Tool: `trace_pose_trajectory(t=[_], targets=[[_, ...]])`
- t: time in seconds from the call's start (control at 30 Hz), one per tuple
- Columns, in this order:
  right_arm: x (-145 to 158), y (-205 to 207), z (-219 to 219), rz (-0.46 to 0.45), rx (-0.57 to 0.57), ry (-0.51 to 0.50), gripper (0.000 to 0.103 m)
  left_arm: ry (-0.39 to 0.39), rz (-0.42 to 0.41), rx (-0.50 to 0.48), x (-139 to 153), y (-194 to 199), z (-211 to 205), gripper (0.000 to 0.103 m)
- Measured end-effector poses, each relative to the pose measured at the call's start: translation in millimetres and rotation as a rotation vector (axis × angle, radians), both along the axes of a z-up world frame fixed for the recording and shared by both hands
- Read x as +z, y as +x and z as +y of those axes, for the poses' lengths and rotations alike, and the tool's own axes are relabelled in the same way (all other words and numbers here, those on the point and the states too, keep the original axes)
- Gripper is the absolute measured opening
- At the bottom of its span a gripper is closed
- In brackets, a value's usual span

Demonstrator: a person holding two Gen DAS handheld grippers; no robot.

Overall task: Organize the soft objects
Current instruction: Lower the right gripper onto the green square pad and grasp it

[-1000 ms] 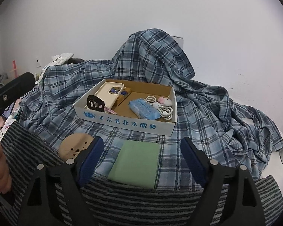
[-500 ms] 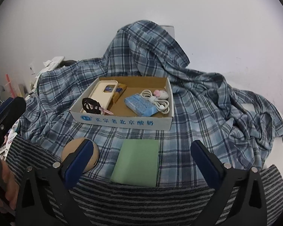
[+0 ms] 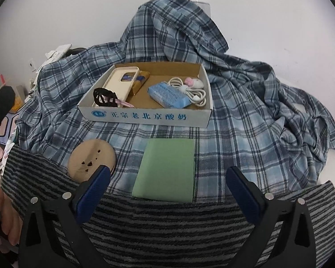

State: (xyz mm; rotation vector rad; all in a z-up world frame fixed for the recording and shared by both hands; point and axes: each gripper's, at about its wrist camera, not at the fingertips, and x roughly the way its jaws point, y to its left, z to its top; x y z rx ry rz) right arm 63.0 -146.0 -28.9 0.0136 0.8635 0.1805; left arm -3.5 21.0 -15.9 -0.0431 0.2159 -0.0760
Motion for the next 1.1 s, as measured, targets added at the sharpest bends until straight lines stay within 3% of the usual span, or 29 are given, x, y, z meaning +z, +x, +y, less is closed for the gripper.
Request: trace_pose_trajectory(t=[0.17,0.57,0.73,1.0,1.07,1.1], targets=[[-5.6,9.9,-0.5,0.053,-0.034,-0.062,0.103,-0.012,0.023,0.003,-1.7,4.4,2.6,0.103],[-24.0,30.5,5.2,0.282,0.031,0.068,0.097,-0.03,0.031,0.017,-2.3,5.5,7.6,0.103],[-30.0,33.0,1.0,0.296,-0.016,0.049,0.096,-0.034,0.035,0.02,-2.2,5.9,7.7,0.103],[-38.8,35.7,10.7,0.298,0.008,-0.027,0.088,-0.015,0.032,0.014,-3.1,7.1,5.3,0.103],[-38.5,34.4,14.5,0.279,0.011,-0.063,0.079,-0.011,0.036,0.012,-3.4,7.0,5.1,0.103],[-38.2,33.7,17.9,0.265,0.017,-0.098,0.07,-0.012,0.034,0.012,-3.3,6.4,5.5,0.103]])
